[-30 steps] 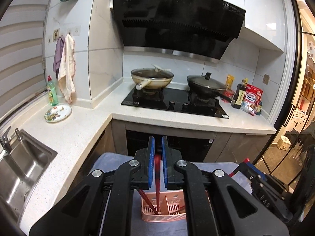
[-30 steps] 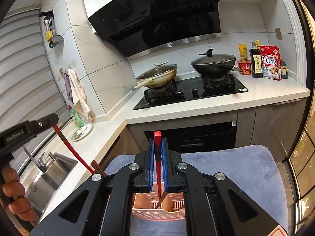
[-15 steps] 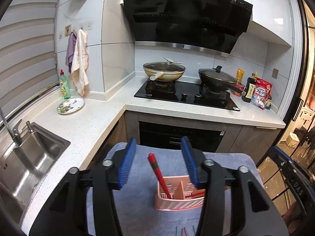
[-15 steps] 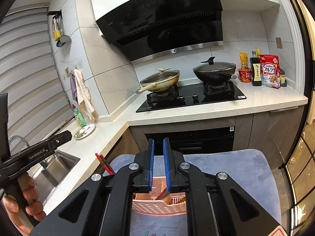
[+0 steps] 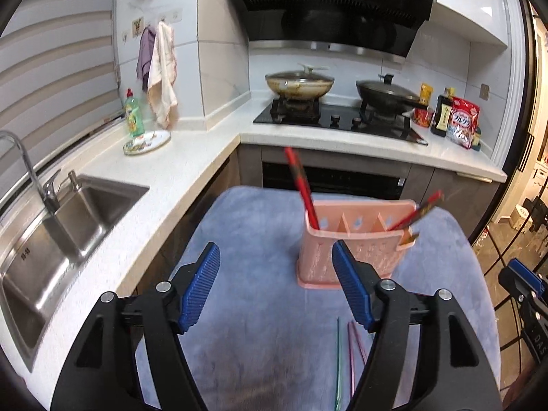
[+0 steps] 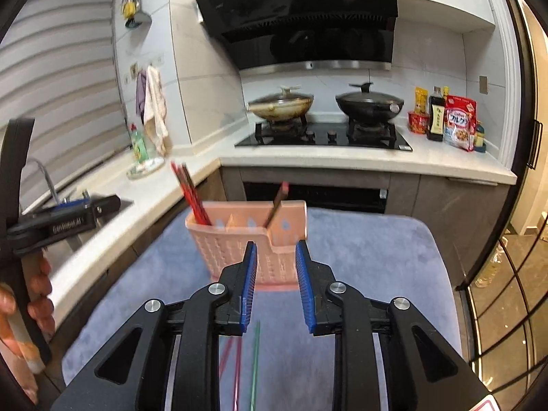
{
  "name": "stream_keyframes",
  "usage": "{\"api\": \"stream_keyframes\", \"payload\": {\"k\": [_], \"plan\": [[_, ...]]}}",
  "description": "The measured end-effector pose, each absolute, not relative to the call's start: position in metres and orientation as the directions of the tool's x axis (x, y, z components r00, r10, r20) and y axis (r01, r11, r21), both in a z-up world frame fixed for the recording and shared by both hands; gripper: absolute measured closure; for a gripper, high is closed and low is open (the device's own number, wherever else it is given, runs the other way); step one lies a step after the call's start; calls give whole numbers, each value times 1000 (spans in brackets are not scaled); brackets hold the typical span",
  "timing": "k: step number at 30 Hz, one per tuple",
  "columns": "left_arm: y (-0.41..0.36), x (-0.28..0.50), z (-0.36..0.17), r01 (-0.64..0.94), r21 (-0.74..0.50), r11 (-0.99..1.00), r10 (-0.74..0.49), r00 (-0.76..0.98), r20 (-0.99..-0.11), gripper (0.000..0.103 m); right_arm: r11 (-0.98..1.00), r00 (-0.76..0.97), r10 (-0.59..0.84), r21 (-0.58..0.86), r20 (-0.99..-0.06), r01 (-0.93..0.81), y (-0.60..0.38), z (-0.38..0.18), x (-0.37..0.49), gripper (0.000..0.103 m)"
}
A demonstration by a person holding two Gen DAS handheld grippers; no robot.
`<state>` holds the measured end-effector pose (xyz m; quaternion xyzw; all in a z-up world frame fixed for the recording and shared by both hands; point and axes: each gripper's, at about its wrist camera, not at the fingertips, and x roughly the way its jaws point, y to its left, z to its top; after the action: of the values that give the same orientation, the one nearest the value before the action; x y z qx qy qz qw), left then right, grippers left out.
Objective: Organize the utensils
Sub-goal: 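Move both open tools back down to the remaining chopsticks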
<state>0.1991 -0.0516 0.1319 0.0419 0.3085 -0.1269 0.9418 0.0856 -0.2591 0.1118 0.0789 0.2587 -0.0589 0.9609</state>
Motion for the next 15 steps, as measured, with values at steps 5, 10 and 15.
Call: {"api": "stream_keyframes", "payload": {"k": [5, 10, 15], "plan": [[-40, 174, 94, 263, 8, 965, -197, 743, -639, 38, 982, 817, -67, 108, -572, 156, -248, 74, 55, 79], [-32, 149, 62, 264, 28, 964, -176, 716, -676, 38, 983, 780, -66, 92, -622, 156, -235, 40, 31, 79], [-24, 128, 30, 277, 24, 960, -173, 662, -729, 38, 986, 730, -44, 87, -682, 140, -222, 4, 14, 79]]}}
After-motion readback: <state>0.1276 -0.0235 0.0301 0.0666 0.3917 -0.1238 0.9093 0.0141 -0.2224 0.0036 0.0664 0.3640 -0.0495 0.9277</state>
